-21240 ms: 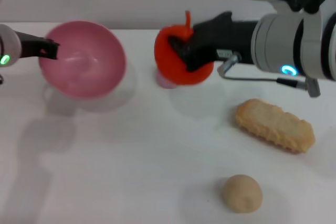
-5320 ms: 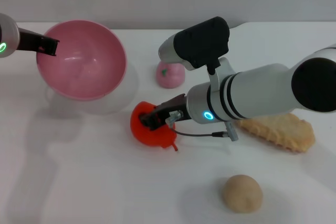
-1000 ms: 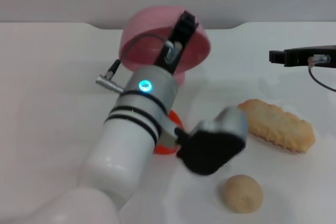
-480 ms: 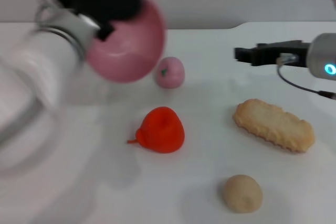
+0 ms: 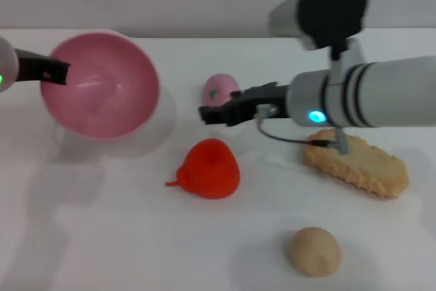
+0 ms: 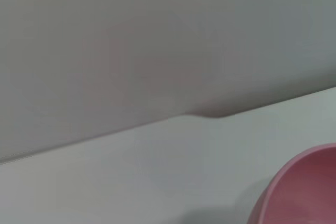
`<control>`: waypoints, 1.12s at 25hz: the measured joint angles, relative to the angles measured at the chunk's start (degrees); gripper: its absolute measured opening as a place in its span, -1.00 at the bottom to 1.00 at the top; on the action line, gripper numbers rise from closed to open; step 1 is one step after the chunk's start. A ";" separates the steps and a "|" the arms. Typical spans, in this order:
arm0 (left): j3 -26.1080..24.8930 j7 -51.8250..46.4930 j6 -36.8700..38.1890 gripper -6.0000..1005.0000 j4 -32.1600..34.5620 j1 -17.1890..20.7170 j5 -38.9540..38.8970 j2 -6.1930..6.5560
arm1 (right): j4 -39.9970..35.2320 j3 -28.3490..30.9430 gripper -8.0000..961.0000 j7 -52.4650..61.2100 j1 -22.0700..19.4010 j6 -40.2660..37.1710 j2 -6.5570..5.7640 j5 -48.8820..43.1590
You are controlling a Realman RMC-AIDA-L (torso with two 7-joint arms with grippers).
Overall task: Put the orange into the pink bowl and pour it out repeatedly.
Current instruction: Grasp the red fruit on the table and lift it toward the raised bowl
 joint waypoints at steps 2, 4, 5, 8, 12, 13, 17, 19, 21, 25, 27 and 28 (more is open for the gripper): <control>-1.40 0.03 -1.16 -0.77 -0.57 -0.37 -0.41 0.01 | 1.57 -0.65 0.44 0.09 1.09 -0.65 0.03 0.69; -2.01 0.06 -2.21 -0.77 -1.48 -1.29 -0.57 0.01 | 4.46 -1.96 0.48 0.24 3.04 -1.99 0.15 1.62; -2.05 0.08 -2.35 -0.77 -1.69 -1.49 -0.62 0.01 | 5.31 -2.30 0.48 0.28 3.51 -2.42 0.21 1.90; -2.32 0.15 -2.80 -0.76 -3.66 -2.98 -0.82 0.01 | 8.24 -2.74 0.48 0.15 4.75 -4.40 0.25 4.22; -2.39 0.51 -3.01 -0.76 -6.05 -4.65 -0.90 0.07 | 10.60 -2.95 0.48 -0.24 5.75 -5.30 0.20 6.02; -2.39 0.51 -3.01 -0.75 -6.05 -4.65 -0.90 0.07 | 11.00 -2.99 0.48 -0.23 5.92 -5.33 0.21 6.12; -2.28 0.89 -3.35 -0.75 -7.98 -6.45 -1.02 0.10 | 12.37 -3.83 0.48 -0.21 6.61 -5.17 0.23 9.16; -2.36 0.91 -3.38 -0.74 -8.06 -6.75 -1.08 0.10 | 13.04 -4.58 0.48 -0.36 7.03 -4.94 0.16 11.69; -2.29 0.91 -3.40 -0.74 -8.09 -6.88 -1.11 0.10 | 13.48 -5.26 0.48 -0.52 7.25 -4.81 0.11 12.75; -2.09 0.93 -3.46 -0.73 -8.21 -7.07 -1.16 0.10 | 14.41 -6.11 0.48 -0.60 7.56 -4.70 0.15 13.04; -2.07 0.93 -3.46 -0.73 -8.24 -7.08 -1.17 0.10 | 14.92 -6.31 0.48 -0.60 7.70 -4.68 0.17 13.11; -2.07 0.93 -3.46 -0.73 -8.24 -7.08 -1.17 0.10 | 15.16 -6.33 0.48 -0.60 7.73 -4.67 0.18 13.12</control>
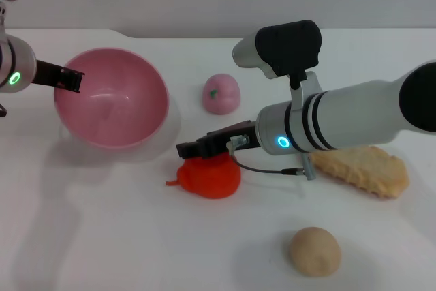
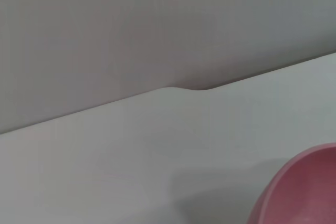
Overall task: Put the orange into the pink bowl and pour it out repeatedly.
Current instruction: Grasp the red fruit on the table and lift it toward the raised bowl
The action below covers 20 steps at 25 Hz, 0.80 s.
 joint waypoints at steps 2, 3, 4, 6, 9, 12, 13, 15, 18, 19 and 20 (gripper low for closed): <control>0.02 0.00 -0.01 -0.73 -0.02 0.00 -0.01 -0.01 | 0.56 -0.02 0.48 -0.02 0.19 0.02 0.05 0.02; 0.06 0.02 -0.02 -0.72 -0.04 0.00 -0.04 -0.04 | 0.88 -0.02 0.48 -0.02 0.36 0.02 0.08 0.03; 0.06 0.02 -0.02 -0.72 -0.04 0.00 -0.04 -0.04 | 1.30 -0.04 0.48 -0.02 0.60 0.03 0.11 0.04; 0.06 0.02 -0.02 -0.72 -0.04 0.00 -0.04 -0.04 | 2.49 -0.22 0.48 -0.02 1.19 0.06 0.16 0.08; 0.06 0.02 -0.14 -0.71 0.23 0.00 -0.08 -0.08 | 3.66 -1.12 0.48 0.07 2.09 0.30 0.19 0.20; 0.06 0.02 -0.21 -0.71 0.35 -0.01 -0.10 -0.09 | 3.86 -2.02 0.48 -0.17 2.71 0.86 0.10 0.24; 0.06 0.02 -0.21 -0.71 0.35 -0.01 -0.10 -0.09 | 3.76 -2.23 0.48 -0.39 2.74 0.94 0.05 0.14; 0.03 0.02 -0.61 -0.70 0.46 -0.01 -0.18 -0.10 | 3.55 -2.56 0.36 -0.78 2.77 0.94 0.03 -0.03; 0.03 0.02 -0.65 -0.70 0.47 -0.01 -0.19 -0.09 | 2.99 -2.77 0.18 -1.39 2.68 0.95 -0.01 -0.14; 0.00 0.02 -0.66 -0.70 0.53 -0.01 -0.25 -0.09 | 2.57 -2.80 0.12 -1.50 2.50 0.99 -0.06 -0.16; 0.00 0.02 -0.66 -0.69 0.53 -0.01 -0.25 -0.09 | 2.07 -2.82 0.00 -1.60 2.29 1.05 -0.11 -0.21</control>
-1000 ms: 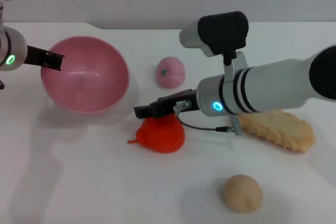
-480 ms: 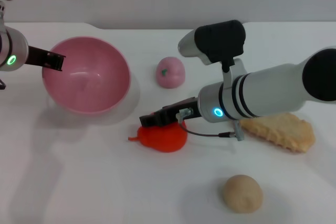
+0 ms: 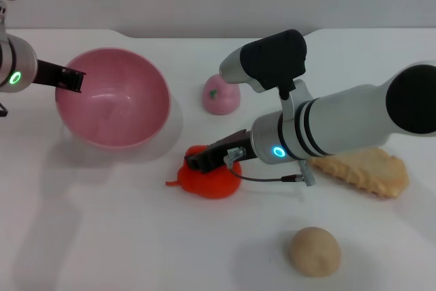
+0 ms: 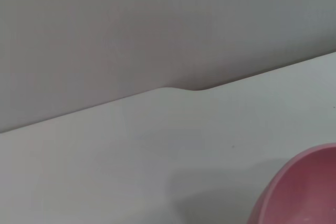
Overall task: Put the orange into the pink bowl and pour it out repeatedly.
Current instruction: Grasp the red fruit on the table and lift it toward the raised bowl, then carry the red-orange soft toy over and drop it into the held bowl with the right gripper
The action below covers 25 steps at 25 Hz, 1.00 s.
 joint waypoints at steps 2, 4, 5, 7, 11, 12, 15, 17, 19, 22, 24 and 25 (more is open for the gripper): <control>0.00 0.00 -0.03 -0.69 0.03 0.00 -0.09 0.00 | -1.17 0.06 -0.24 -0.08 -0.50 0.17 -0.07 -0.25; 0.00 0.00 -0.05 -0.69 0.06 0.00 -0.18 0.00 | -2.36 0.28 -0.39 -0.08 -1.02 0.43 -0.12 -0.59; 0.00 0.00 -0.05 -0.69 0.06 0.00 -0.18 0.00 | -3.06 0.35 -0.42 -0.09 -1.33 0.62 -0.17 -0.67; -0.09 0.00 0.04 -0.68 0.06 0.00 -0.35 0.00 | -5.01 0.56 -0.49 -0.06 -2.29 1.20 -0.32 -1.27; -0.27 0.00 0.18 -0.68 -0.11 0.06 -0.45 0.01 | -12.27 3.33 -0.58 1.14 -6.63 3.70 -0.40 -6.43; -0.34 0.00 0.22 -0.67 -0.18 0.06 -0.43 0.00 | -15.00 4.44 -0.60 1.81 -8.15 4.67 -0.39 -8.60; -0.47 0.11 0.39 -0.67 -0.47 0.07 -0.71 0.01 | -24.49 7.37 -0.64 4.82 -12.70 8.03 -0.37 -15.86; -0.47 0.11 0.39 -0.67 -0.47 0.07 -0.71 0.01 | -31.10 9.49 -0.67 6.14 -15.89 10.37 -0.28 -20.51; -0.42 0.68 0.42 -0.66 -0.60 0.05 -1.23 0.01 | -36.97 11.50 -0.69 6.68 -18.44 12.80 -0.16 -24.06; -0.28 1.63 0.43 -0.66 -0.77 0.04 -2.53 0.00 | -44.35 13.63 -0.73 7.21 -20.91 15.35 -0.01 -27.56; 0.09 3.04 0.47 -0.65 -1.16 -0.01 -5.60 -0.06 | -48.36 14.26 -0.76 7.74 -21.47 16.70 0.07 -29.23; 0.45 3.54 0.48 -0.65 -1.49 -0.14 -6.75 -0.09 | -50.39 14.29 -0.78 8.06 -21.56 17.23 0.10 -29.93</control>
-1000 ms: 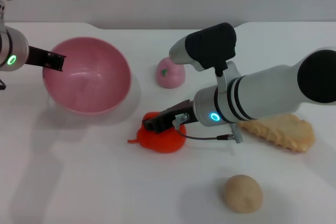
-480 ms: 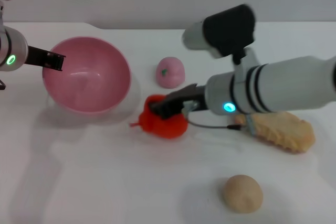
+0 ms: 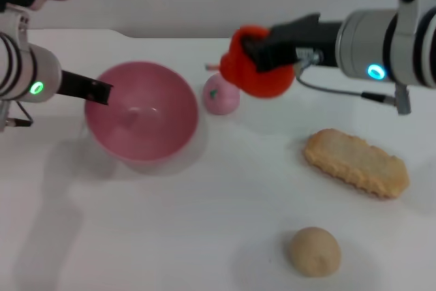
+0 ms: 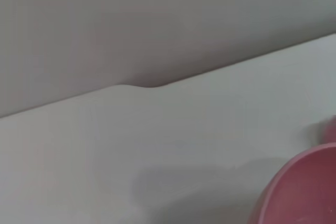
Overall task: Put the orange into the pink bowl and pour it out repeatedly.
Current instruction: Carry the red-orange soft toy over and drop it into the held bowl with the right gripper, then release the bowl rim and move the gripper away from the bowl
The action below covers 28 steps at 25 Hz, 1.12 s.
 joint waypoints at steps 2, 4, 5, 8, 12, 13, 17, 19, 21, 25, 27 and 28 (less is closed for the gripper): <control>0.00 0.00 0.00 -0.65 0.00 0.00 0.00 0.00 | -3.87 -0.56 -0.82 0.51 0.14 0.90 0.00 -1.04; 2.26 0.08 -0.03 -0.64 -0.94 -0.76 -1.72 -0.03 | -4.45 -0.89 -0.84 0.58 0.36 0.96 -0.01 -1.09; 2.26 0.08 -0.03 -0.64 -0.94 -0.76 -1.72 -0.03 | -4.85 -1.39 -0.85 0.73 0.69 0.97 -0.05 -1.09; 4.93 -0.45 0.10 -0.64 -2.11 -1.92 -2.54 -0.23 | -4.68 -2.82 -0.87 1.28 1.36 0.78 -0.17 -1.08; 6.78 -0.54 0.93 -0.63 -3.50 -3.31 -4.42 -0.26 | -2.44 -4.01 -0.87 1.52 1.77 0.17 -0.19 -0.72; 6.78 -0.54 0.93 -0.63 -3.50 -3.31 -4.42 -0.26 | -1.99 -4.30 -0.87 1.58 1.80 -0.01 -0.17 -0.67; 7.69 -0.58 1.51 -0.62 -4.50 -4.69 -5.62 -0.27 | 0.26 -5.36 -0.86 1.84 1.96 -1.11 -0.17 -0.57; 7.69 -0.58 1.51 -0.62 -4.50 -4.69 -5.62 -0.27 | 1.73 -5.56 -0.86 1.92 2.09 -2.04 -0.17 -0.21; 7.72 -0.58 1.52 -0.62 -4.51 -4.94 -6.20 -0.25 | 3.33 -5.62 -0.80 1.92 2.43 -2.83 -0.21 0.62; 8.24 -0.18 1.11 -0.61 -4.53 -5.16 -8.39 -0.22 | 5.02 -5.68 -0.58 1.92 2.84 -3.42 -0.33 1.15; 8.38 -0.19 1.06 -0.60 -4.52 -5.20 -8.71 -0.23 | 5.18 -5.68 -0.46 1.90 2.88 -3.71 -0.30 1.17; 8.38 -0.19 1.06 -0.60 -4.52 -5.20 -8.71 -0.23 | 4.84 -5.67 -0.41 1.79 2.42 -4.91 -0.25 1.05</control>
